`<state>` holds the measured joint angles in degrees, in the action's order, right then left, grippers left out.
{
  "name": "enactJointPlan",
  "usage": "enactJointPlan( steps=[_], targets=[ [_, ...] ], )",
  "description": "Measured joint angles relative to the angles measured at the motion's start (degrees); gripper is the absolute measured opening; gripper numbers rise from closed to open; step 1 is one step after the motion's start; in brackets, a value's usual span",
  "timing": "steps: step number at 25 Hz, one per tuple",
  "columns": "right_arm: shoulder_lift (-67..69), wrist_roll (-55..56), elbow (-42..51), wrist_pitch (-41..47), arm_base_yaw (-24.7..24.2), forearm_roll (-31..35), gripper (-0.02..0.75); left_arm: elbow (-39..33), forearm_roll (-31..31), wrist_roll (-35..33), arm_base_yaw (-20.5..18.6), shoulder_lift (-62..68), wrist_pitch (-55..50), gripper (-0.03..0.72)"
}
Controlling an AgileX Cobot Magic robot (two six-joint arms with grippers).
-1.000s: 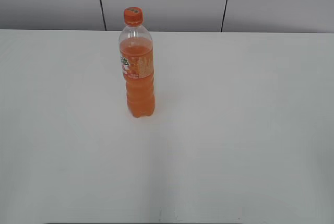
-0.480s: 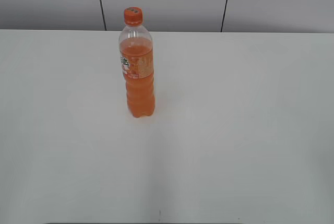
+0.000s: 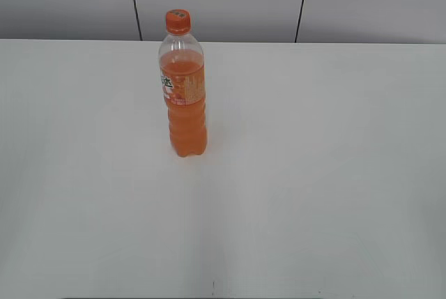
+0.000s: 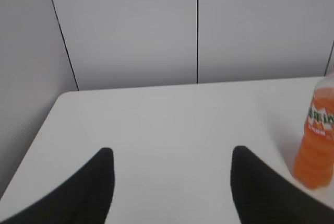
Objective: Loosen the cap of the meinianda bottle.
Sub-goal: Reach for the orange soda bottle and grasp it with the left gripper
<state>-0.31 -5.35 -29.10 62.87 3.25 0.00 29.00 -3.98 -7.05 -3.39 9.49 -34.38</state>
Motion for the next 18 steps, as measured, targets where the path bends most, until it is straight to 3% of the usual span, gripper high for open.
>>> enactJointPlan(
  steps=[5,11,18],
  targets=[
    [0.0,0.0,0.0,0.0,0.0,0.0,0.588,-0.24,1.3,-0.05,0.0,6.8,10.93,0.436],
    [0.0,0.0,0.0,0.0,0.0,0.0,0.588,-0.29,1.79,-0.05,0.0,16.44,14.96,0.436],
    [0.0,0.0,0.0,0.0,0.0,0.0,0.588,-0.29,-5.79,-0.05,0.0,26.95,23.01,0.436]
  ],
)
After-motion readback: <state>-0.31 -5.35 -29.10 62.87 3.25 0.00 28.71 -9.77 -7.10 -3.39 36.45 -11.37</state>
